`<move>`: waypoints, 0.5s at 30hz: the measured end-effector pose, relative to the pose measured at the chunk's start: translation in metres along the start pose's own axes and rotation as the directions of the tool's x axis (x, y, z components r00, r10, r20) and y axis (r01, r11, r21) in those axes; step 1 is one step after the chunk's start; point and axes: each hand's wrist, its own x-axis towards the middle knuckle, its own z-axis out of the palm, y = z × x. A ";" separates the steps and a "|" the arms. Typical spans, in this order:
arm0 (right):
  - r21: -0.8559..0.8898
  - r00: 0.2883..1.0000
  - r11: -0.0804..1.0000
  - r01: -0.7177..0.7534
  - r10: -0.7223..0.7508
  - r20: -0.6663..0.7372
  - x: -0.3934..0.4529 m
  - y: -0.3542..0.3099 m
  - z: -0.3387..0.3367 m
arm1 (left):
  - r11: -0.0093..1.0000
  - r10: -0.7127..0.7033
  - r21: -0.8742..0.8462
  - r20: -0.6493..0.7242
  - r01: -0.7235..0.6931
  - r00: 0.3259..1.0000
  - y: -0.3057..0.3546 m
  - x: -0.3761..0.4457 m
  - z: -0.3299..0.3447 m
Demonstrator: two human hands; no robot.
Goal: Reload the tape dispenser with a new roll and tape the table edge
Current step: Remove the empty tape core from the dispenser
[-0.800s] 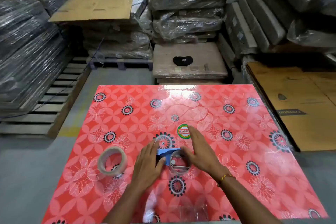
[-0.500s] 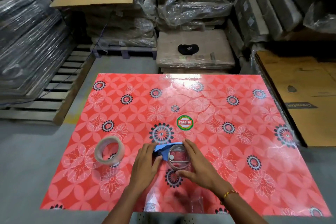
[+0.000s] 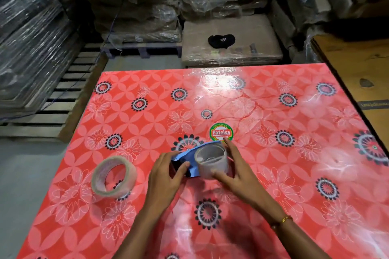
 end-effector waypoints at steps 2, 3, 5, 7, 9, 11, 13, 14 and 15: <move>0.073 0.998 0.997 -0.005 0.010 -0.067 0.010 0.003 0.004 | 0.999 0.026 -0.040 -0.026 -0.027 0.999 -0.006 0.007 0.007; 0.077 0.995 0.997 0.011 -0.003 -0.104 0.013 0.003 0.006 | 0.997 0.038 -0.062 -0.038 -0.040 0.999 -0.010 0.011 0.011; 0.056 0.986 0.998 0.038 -0.028 -0.167 0.020 0.002 0.011 | 0.993 0.049 -0.104 -0.075 -0.057 0.996 -0.016 0.018 0.020; 0.052 0.977 0.997 0.051 -0.040 -0.207 0.021 -0.001 0.015 | 0.986 0.066 -0.142 -0.115 -0.083 0.991 -0.019 0.022 0.025; 0.072 0.976 0.994 0.079 -0.062 -0.211 0.021 -0.001 0.016 | 0.982 0.085 -0.157 -0.142 -0.107 0.986 -0.023 0.024 0.028; 0.099 0.979 0.991 0.089 -0.069 -0.190 0.020 -0.001 0.015 | 0.975 0.080 -0.197 -0.135 -0.106 0.988 -0.029 0.027 0.029; 0.121 0.983 0.988 0.094 -0.072 -0.171 0.019 0.000 0.012 | 0.961 0.075 -0.259 -0.087 -0.095 0.993 -0.034 0.031 0.027; 0.126 0.984 0.988 0.095 -0.074 -0.160 0.018 0.000 0.011 | 0.957 0.080 -0.274 -0.058 -0.093 0.995 -0.033 0.033 0.026; 0.121 0.986 0.988 0.092 -0.074 -0.146 0.018 0.001 0.009 | 0.955 0.086 -0.284 -0.024 -0.089 0.996 -0.031 0.034 0.024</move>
